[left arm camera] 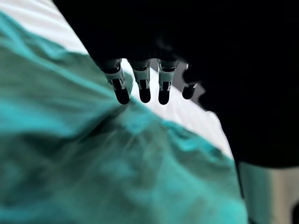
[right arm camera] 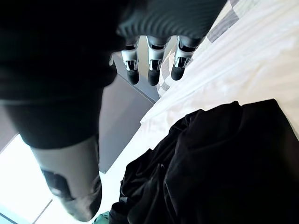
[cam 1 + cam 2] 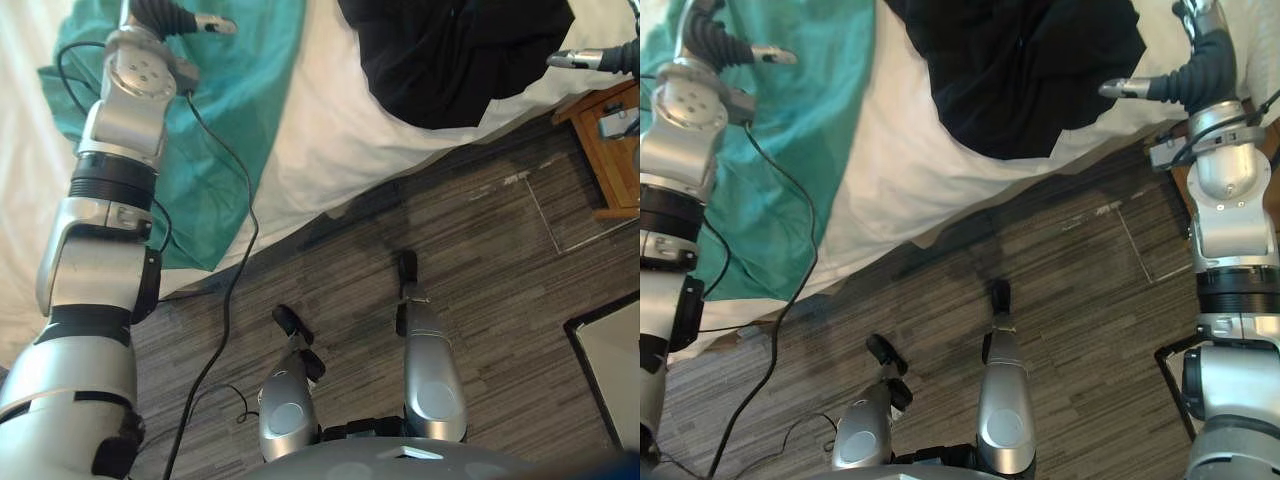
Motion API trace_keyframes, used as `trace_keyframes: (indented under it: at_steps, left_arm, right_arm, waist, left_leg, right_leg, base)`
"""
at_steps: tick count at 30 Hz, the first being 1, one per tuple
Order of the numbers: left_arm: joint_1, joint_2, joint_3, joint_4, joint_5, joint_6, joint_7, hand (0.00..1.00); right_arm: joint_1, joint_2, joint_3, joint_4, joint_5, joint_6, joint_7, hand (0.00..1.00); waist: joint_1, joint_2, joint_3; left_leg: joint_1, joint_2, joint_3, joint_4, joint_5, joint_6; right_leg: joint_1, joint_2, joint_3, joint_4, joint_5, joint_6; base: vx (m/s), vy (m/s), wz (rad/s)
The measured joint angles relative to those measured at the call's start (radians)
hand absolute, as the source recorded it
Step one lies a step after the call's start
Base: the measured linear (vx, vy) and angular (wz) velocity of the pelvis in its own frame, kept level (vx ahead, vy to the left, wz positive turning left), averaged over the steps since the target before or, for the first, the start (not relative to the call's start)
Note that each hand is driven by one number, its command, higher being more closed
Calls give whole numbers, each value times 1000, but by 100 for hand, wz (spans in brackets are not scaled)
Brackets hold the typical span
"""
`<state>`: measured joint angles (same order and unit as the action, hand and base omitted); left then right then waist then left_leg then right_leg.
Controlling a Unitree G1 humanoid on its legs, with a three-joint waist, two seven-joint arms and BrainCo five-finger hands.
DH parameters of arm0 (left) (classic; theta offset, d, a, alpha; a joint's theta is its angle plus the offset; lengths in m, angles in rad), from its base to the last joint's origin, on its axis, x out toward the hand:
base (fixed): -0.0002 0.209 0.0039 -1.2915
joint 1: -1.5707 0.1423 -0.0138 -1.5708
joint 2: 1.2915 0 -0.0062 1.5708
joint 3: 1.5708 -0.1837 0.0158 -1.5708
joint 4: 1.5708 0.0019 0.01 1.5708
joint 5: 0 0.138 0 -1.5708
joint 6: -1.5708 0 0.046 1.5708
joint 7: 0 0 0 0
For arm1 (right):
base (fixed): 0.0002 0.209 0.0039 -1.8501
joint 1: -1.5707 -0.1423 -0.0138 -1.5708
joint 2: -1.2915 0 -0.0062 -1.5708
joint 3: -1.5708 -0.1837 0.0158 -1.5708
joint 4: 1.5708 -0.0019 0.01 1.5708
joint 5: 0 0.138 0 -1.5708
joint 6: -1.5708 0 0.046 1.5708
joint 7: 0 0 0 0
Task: Tidy the bed and pick cloth on bed and put in laundry
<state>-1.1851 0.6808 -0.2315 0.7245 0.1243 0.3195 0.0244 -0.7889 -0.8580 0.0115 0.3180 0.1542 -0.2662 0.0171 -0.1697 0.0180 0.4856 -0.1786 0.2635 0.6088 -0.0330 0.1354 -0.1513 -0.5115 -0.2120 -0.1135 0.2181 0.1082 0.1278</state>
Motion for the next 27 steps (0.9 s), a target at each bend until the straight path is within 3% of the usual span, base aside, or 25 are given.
trace_keyframes:
  at_steps: [2, 3, 5, 7, 12, 16, 19, 20, 21, 23, 24, 26, 27]
  left_arm:
    - [14, 2, 8, 4, 90, 56, -56, 0]
    - [19, 2, 12, 8, 105, 71, -80, 100]
    - [36, 2, 50, 8, 180, 99, -184, 100]
    - [49, 4, 93, 6, 225, 99, -216, 100]
    - [118, 3, 251, 6, 260, 99, -217, 100]
    - [227, -5, 337, 5, 259, 93, -219, 100]
    - [322, -4, 380, 5, 158, 0, -198, 100]
    - [359, -6, 385, 4, 94, -74, -176, 100]
    - [375, -11, 389, 3, 69, -107, -171, 100]
    - [473, -39, 393, -67, 17, -258, -169, 100]
    - [502, -55, 393, -93, 13, -290, -170, 100]
    - [661, -116, 387, -196, 2, -405, -179, 100]
    - [707, -131, 381, -221, 0, -425, -180, 100]
  right_arm:
    - [4, 20, 0, 0, -1, 15, 5, 0]
    - [4, 20, 0, -1, -1, 17, 7, 0]
    - [4, 18, -3, -40, -1, 19, 15, 0]
    - [4, 18, -3, -81, -11, 19, 22, 0]
    - [-47, 16, 14, -104, -44, 42, 52, 0]
    - [-140, 10, 111, -104, -61, 70, 59, 0]
    - [-188, 8, 194, -93, -64, 107, 54, 0]
    - [-208, -3, 222, -73, -84, 125, 48, 0]
    - [-219, -12, 236, -56, -92, 131, 47, 0]
    - [-254, -41, 249, 17, -141, 157, 42, 0]
    - [-262, -52, 249, 37, -150, 164, 41, 0]
    - [-305, -84, 256, 109, -192, 201, 40, 0]
    - [-313, -102, 267, 123, -201, 205, 40, 0]
  waist:
    - [-5, -7, 4]
    - [-5, -7, 4]
    - [-3, -7, 3]
    - [-3, -6, 1]
    - [-7, 23, -16]
    - [-7, 58, -37]
    - [5, 69, -47]
    - [16, 73, -50]
    - [22, 75, -51]
    - [49, 82, -55]
    - [57, 86, -57]
    - [86, 113, -74]
    - [92, 126, -83]
  left_leg:
    - [-8, 9, 15, 13, 0, 0]
    - [-5, 10, 17, 14, -1, -1]
    - [5, 12, 34, 24, -14, -5]
    - [0, 14, 40, 34, -17, -5]
    - [-12, 13, 45, 33, -12, -10]
    - [-12, 16, 48, 33, -8, -10]
    - [-14, 19, 44, 33, -4, -5]
    - [-16, 22, 41, 33, 1, -2]
    - [-19, 24, 40, 33, 4, -5]
    - [-39, 24, 20, 33, 12, -3]
    - [-44, 24, 9, 33, 12, -3]
    - [-62, 14, -25, 33, 15, -3]
    - [-70, 11, -33, 33, 15, -3]
  right_leg:
    - [-10, 4, 0, 5, -8, -2]
    - [-11, 3, 2, 13, -15, -1]
    - [-31, 1, 16, 65, -47, 0]
    - [-58, 0, 24, 99, -63, 0]
    - [-118, -1, 42, 175, -99, -8]
    - [-139, -3, 44, 222, -133, -12]
    - [-151, -6, 35, 255, -159, -12]
    - [-153, -9, 23, 258, -161, -13]
    - [-153, -11, 15, 260, -161, -13]
    - [-156, -30, -25, 276, -168, -19]
    - [-156, -36, -44, 281, -168, -19]
    - [-155, -62, -91, 289, -168, -19]
    - [-155, -70, -101, 289, -169, -19]
  base:
    - [-17, -51, -5]
    - [-22, -38, -5]
    - [-22, -33, -13]
    - [-1, -64, -11]
    - [21, -77, -6]
    - [17, -83, -2]
    - [20, -88, 9]
    - [31, -72, 15]
    - [29, -65, 24]
    - [3, -48, 36]
    - [4, -60, 43]
    - [22, -32, 39]
    - [45, -4, 41]
